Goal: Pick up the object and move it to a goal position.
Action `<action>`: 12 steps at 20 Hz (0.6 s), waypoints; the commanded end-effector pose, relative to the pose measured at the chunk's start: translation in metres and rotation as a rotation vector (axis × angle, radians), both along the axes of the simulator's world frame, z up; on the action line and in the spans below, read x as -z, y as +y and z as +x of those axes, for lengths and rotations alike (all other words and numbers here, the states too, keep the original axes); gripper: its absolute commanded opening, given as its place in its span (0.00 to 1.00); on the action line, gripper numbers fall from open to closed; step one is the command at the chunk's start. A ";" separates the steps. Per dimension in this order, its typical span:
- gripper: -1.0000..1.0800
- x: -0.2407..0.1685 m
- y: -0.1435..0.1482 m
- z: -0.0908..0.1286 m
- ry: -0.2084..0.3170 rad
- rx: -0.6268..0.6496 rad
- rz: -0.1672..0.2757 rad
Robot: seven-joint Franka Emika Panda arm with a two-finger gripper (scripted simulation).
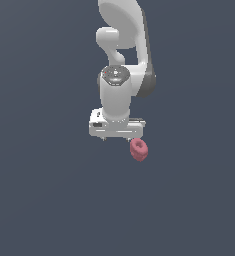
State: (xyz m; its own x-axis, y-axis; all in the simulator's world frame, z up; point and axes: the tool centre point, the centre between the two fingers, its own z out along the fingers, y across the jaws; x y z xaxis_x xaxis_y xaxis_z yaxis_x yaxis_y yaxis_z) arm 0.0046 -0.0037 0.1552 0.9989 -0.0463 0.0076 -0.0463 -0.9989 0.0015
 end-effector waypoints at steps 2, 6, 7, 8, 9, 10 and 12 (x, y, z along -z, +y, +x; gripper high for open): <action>0.96 0.001 0.003 0.000 0.000 -0.016 0.000; 0.96 0.005 0.014 0.000 0.001 -0.073 -0.001; 0.96 0.006 0.017 -0.001 0.002 -0.092 -0.002; 0.96 0.008 0.021 -0.001 0.002 -0.114 -0.002; 0.96 0.009 0.026 -0.001 0.003 -0.138 -0.002; 0.96 0.011 0.031 -0.002 0.003 -0.165 -0.003; 0.96 0.015 0.042 -0.003 0.005 -0.224 -0.003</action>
State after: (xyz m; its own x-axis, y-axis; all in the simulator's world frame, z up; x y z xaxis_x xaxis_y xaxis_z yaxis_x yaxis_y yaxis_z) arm 0.0028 0.0296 0.1433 0.9910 0.1340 0.0039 0.1339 -0.9910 0.0042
